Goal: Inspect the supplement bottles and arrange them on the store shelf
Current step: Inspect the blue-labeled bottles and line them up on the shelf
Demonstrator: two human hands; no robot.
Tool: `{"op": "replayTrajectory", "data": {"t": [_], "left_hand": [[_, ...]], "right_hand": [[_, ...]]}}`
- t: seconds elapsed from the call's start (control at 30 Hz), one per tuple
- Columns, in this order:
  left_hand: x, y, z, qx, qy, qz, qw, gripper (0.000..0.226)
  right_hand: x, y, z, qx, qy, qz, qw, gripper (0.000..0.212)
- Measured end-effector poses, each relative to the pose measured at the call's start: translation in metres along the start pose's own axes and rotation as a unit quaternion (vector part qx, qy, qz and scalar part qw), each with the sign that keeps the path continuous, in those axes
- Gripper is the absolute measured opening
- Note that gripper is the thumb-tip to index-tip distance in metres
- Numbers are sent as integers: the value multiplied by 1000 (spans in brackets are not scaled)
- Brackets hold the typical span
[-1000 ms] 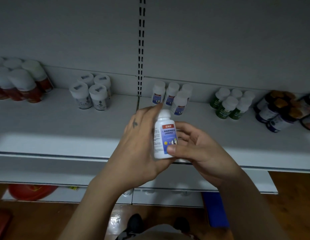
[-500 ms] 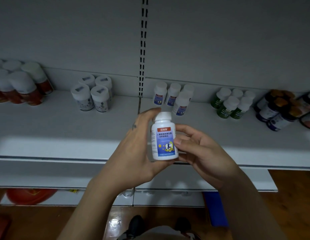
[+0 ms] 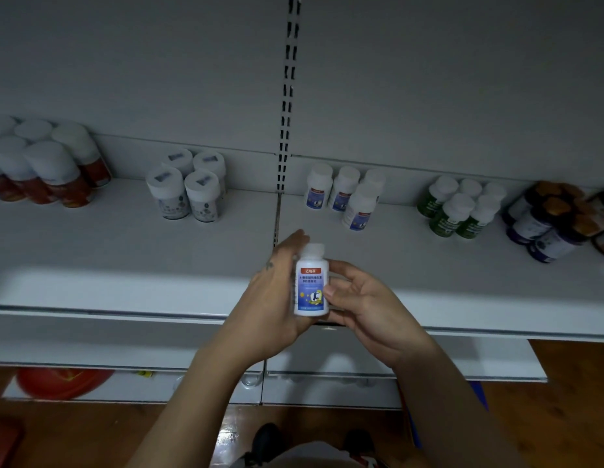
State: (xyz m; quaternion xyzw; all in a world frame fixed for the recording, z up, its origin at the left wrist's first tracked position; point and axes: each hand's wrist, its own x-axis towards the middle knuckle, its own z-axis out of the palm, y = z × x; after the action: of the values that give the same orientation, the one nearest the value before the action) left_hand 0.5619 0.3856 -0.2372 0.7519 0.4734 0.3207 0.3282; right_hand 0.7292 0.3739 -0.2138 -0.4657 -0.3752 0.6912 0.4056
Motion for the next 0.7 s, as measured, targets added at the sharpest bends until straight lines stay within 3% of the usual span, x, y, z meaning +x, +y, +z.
{"op": "replayTrajectory", "data": {"t": [0.7], "left_hand": [[-3, 8, -7, -30, 3, 11, 999, 101]], "right_hand": [[-2, -2, -5, -8, -19, -17, 1000, 36]]}}
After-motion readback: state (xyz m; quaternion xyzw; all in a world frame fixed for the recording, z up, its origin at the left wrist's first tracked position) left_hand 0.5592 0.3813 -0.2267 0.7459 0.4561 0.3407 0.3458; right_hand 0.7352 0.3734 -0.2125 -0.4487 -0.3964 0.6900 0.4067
